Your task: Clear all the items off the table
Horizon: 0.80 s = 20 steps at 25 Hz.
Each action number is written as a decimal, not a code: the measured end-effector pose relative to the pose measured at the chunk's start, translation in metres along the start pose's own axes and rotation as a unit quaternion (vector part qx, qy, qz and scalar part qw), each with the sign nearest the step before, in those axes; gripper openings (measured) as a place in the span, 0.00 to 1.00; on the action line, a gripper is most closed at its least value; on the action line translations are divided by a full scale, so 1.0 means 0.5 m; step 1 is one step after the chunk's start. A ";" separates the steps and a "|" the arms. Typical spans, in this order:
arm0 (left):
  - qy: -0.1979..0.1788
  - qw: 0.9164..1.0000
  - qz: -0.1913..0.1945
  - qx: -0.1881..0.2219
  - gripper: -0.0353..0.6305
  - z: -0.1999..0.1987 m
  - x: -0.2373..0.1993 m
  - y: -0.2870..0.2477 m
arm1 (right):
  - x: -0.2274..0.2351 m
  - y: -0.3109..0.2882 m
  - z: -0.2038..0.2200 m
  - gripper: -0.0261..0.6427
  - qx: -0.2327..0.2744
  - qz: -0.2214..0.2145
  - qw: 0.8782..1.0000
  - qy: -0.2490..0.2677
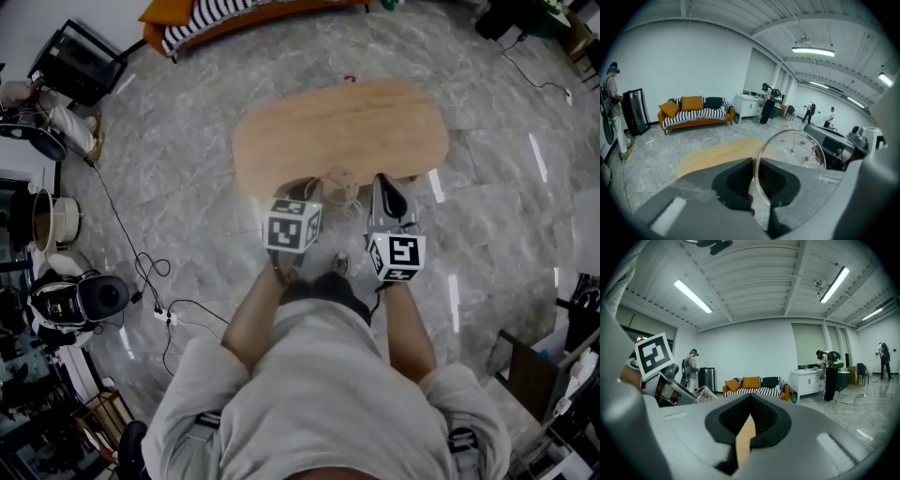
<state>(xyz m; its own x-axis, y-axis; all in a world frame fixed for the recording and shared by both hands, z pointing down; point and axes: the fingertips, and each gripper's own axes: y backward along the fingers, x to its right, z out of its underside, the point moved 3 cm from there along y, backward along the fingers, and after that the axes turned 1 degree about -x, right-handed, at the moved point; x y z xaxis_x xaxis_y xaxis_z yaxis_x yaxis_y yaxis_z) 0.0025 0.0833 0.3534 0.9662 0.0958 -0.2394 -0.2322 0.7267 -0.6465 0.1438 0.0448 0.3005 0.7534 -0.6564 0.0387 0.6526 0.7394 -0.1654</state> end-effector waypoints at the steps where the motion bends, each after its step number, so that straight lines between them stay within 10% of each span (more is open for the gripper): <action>1: -0.001 1.000 0.002 0.001 0.11 0.004 -0.004 0.011 | -0.014 0.003 -0.002 0.05 0.001 0.001 1.000 0.002; 20: -0.003 1.000 0.022 0.011 0.11 0.091 -0.039 0.117 | -0.150 0.078 -0.012 0.05 0.008 0.024 0.998 0.057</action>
<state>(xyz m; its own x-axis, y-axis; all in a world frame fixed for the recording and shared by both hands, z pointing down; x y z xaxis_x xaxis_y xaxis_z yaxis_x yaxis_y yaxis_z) -0.0248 0.1548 0.3533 0.9559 0.1317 -0.2623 -0.2716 0.7362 -0.6199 0.1120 0.1220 0.2850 0.7706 -0.6321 -0.0813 0.6177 0.7721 -0.1491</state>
